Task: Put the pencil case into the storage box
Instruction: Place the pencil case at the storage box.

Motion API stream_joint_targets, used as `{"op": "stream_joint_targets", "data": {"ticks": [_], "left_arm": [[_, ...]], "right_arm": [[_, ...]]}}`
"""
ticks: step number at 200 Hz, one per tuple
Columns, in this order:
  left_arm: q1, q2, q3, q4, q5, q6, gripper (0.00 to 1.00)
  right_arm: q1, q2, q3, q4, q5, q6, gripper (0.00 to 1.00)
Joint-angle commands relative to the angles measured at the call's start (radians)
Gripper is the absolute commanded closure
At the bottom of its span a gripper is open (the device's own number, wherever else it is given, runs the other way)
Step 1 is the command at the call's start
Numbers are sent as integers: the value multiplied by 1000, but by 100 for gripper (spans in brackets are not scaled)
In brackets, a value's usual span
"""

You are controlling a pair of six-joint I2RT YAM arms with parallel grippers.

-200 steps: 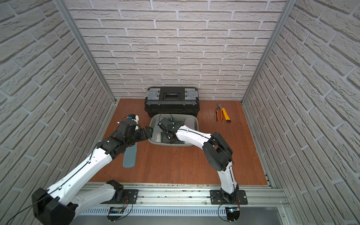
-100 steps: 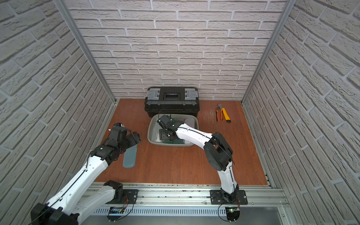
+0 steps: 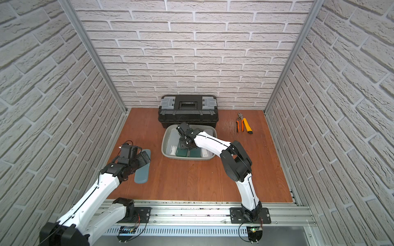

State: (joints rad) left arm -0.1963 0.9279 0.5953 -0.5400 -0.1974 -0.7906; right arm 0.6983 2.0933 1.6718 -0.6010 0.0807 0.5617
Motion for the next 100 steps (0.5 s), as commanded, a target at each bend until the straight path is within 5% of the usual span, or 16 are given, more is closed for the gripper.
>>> {"op": "stream_joint_targets", "data": {"ticks": [1,67,100], "left_arm": [[6,25,-15,4,-22,-6,2],[6,35,-44,3,-12,-7,2],[5,35,-54,12,-11,-15,1]], "right_arm": [[6,16,16,14,-24,-24,55],[6,-57,50,-54,86,-91,52],[22,-31,156,-163,188,-104,21]]}}
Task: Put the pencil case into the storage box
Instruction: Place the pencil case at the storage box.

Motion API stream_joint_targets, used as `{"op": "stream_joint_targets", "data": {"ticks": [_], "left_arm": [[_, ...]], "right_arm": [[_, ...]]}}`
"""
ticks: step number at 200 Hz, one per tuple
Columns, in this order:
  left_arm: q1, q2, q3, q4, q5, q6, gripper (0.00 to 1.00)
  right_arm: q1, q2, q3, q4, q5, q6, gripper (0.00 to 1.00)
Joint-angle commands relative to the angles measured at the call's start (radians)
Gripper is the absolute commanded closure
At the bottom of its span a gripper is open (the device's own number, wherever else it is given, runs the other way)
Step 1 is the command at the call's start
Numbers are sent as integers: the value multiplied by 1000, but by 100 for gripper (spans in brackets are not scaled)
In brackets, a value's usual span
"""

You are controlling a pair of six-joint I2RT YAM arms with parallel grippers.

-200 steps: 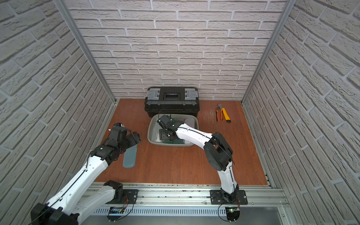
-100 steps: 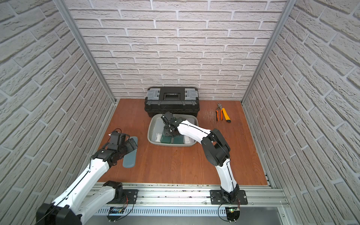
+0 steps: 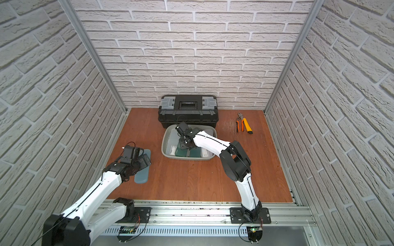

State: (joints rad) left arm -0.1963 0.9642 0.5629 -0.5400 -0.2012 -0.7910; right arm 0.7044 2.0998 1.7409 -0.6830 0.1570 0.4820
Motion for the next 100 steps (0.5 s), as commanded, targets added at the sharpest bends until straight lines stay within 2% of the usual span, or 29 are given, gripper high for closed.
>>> {"op": "stream_joint_targets", "data": {"ticks": [1,23,65,100], "left_arm": [[6,-1,-22,12,-9,-14,1],[12,-1,-24,3,-30,-14,2],[17,0,-23,3,-23,-14,2],[18,14,-18,5,-19,-7,2]], "right_arm": [[16,-37,89,-84,115,-24,21],[33,-7,112,-82,127,-16,13],[69,64,154,-66,116,15,12],[94,105,187,-86,168,25,11]]}}
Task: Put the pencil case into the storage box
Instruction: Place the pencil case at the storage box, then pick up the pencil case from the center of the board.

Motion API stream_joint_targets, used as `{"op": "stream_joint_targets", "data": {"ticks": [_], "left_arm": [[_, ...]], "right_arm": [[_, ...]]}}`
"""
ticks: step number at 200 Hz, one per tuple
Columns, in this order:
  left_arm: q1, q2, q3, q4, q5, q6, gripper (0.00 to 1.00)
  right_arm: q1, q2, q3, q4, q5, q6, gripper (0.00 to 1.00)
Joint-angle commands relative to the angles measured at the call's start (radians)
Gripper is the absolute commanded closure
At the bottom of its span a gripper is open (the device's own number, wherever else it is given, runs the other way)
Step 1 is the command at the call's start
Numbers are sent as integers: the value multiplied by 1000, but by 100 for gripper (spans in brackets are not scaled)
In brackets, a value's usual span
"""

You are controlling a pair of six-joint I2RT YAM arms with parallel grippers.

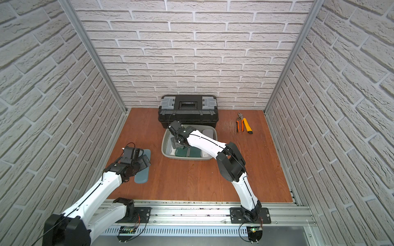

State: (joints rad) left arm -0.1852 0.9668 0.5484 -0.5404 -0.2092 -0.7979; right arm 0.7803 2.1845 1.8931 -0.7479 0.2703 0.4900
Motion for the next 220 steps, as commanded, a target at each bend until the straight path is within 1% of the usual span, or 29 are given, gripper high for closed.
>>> {"op": "stream_joint_targets", "data": {"ticks": [1,26,55,100,130,180,205,208,220], "left_arm": [[7,12,-4,5,-11,0,2],[7,26,-4,17,3,0,2],[7,59,-3,34,37,3,1],[3,114,16,35,69,9,2],[-12,131,38,5,61,9,2],[-89,162,76,-93,8,-8,1],[-102,153,48,-105,2,-37,2],[-102,151,44,-106,-2,-40,2],[-103,133,38,-129,-27,-49,1]], "right_arm": [[18,22,36,-22,55,17,11],[31,57,75,-66,110,17,11],[36,81,92,-105,142,21,11],[34,46,36,-105,173,12,11],[34,18,21,-113,176,3,11],[33,-114,-34,-51,113,-25,11],[30,-199,-113,-3,87,-39,10],[29,-235,-126,2,82,-40,10],[27,-289,-178,28,64,-46,10]]}}
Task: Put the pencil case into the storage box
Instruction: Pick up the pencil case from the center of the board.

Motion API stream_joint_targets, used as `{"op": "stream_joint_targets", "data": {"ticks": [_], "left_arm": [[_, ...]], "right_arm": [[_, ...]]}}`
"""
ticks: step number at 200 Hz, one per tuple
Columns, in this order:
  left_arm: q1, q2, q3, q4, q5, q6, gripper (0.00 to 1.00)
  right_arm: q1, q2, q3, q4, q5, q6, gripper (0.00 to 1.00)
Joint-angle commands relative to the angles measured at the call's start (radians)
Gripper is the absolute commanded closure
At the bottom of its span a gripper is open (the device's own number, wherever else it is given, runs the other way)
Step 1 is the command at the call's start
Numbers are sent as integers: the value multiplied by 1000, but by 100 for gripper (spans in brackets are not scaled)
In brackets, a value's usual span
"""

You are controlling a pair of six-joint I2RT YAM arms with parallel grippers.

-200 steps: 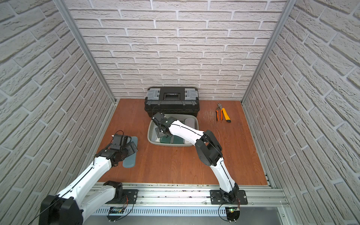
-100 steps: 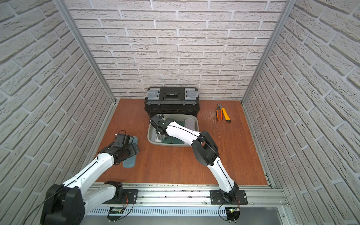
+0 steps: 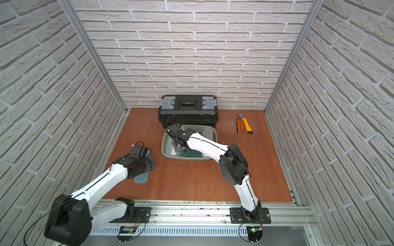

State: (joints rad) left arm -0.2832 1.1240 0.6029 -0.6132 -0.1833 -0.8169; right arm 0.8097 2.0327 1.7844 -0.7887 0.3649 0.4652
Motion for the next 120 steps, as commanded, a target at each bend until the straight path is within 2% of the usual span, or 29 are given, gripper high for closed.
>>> {"op": "stream_joint_targets", "data": {"ticks": [1,23,48,93,120], "left_arm": [[-4,-26,-17,-60,-55,-31,1],[-2,-90,-14,-94,-113,-15,1],[8,-162,-39,-31,-145,48,2],[128,-199,-84,27,-44,139,2],[141,-161,-86,44,15,147,2]], "right_arm": [[-3,-141,-74,71,-31,-22,10],[-3,-228,-181,118,-55,-28,9],[-3,-291,-296,157,-93,-17,10],[-3,-346,-438,188,-115,17,11],[-3,-356,-471,200,-123,20,11]]}}
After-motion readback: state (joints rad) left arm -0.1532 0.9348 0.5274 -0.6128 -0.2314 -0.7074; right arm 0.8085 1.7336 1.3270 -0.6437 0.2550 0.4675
